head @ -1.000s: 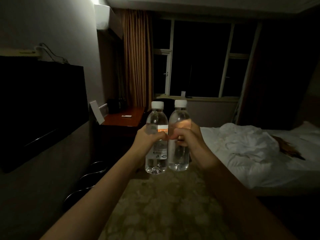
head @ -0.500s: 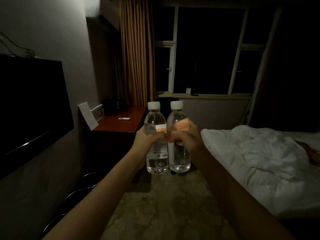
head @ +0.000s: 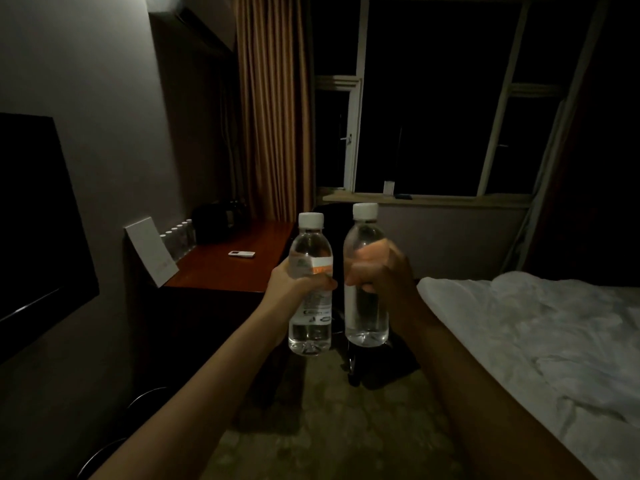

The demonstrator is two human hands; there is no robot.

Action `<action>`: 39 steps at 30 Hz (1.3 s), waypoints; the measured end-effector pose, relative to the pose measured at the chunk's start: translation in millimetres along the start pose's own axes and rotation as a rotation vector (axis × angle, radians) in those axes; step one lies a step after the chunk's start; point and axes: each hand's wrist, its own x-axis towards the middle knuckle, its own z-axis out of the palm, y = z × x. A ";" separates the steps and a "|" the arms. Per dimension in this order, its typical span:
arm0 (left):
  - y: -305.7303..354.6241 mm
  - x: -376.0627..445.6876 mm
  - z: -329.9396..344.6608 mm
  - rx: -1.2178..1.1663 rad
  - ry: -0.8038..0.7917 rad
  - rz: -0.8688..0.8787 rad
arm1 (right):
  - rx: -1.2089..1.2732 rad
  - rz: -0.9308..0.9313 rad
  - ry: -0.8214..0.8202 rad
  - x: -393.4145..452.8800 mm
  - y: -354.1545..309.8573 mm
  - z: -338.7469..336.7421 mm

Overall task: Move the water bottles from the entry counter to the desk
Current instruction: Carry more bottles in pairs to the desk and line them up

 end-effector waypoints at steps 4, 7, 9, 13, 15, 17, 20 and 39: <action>-27.2 68.4 -0.4 -0.012 0.048 -0.023 | 0.071 0.032 0.000 78.0 26.7 -7.0; -41.6 124.5 -0.7 -0.021 0.071 -0.039 | 0.120 0.079 0.036 136.9 49.8 -9.2; -51.7 163.0 -2.4 -0.024 0.096 -0.021 | 0.134 0.109 0.052 178.1 63.4 -6.1; -74.6 236.7 -9.3 -0.019 0.150 -0.010 | 0.121 0.155 0.039 255.2 90.2 6.0; -89.1 273.1 -16.2 -0.003 0.149 -0.009 | 0.112 0.166 0.023 291.1 106.6 13.0; -103.4 310.6 -25.7 0.018 0.135 -0.020 | 0.108 0.167 0.005 326.8 121.0 22.2; -123.4 368.5 -42.5 0.052 0.129 -0.024 | 0.100 0.124 -0.029 381.1 140.9 40.5; -197.4 681.7 -154.9 0.094 0.319 0.018 | 0.331 -0.017 -0.347 728.4 231.9 162.0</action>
